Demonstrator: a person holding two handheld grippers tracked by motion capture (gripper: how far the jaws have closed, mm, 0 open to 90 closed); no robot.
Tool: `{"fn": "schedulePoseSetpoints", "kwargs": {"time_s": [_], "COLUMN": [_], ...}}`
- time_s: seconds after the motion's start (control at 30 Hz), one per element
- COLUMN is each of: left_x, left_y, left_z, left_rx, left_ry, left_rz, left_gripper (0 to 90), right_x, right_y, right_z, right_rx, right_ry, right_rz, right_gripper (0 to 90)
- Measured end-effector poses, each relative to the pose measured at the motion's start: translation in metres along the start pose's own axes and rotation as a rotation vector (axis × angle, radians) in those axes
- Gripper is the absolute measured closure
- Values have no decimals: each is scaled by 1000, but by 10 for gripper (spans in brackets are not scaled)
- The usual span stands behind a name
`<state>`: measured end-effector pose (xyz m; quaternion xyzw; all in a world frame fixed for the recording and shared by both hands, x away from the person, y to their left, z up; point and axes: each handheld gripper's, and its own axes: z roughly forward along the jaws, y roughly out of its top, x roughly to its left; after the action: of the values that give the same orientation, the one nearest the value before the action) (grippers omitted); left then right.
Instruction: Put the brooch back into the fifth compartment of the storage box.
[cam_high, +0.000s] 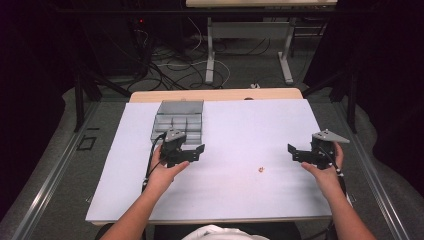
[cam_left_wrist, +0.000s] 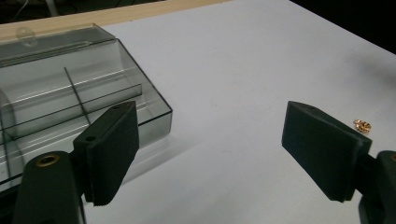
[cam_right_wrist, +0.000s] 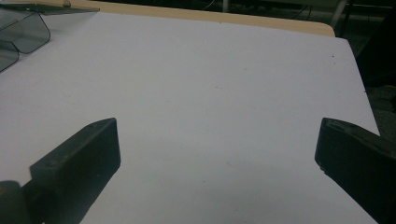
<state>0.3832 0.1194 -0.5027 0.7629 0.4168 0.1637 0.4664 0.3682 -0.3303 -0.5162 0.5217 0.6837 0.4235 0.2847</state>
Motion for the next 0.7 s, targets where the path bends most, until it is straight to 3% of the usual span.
{"fn": "schedulePoseSetpoints", "kwargs": {"time_s": [0.47, 0.7], "left_x": [-31, -47], "left_y": [12, 17], "left_z": [25, 34], "left_rx": [11, 18], "left_ry": [-33, -29], "left_rz": [69, 96], "left_gripper": [230, 234], "right_x": [1, 0], "right_y": [-1, 0], "right_z": [0, -2], "right_rx": [-6, -15], "right_ry": [5, 17], "right_rz": [-2, -6], "right_gripper": [0, 0]}}
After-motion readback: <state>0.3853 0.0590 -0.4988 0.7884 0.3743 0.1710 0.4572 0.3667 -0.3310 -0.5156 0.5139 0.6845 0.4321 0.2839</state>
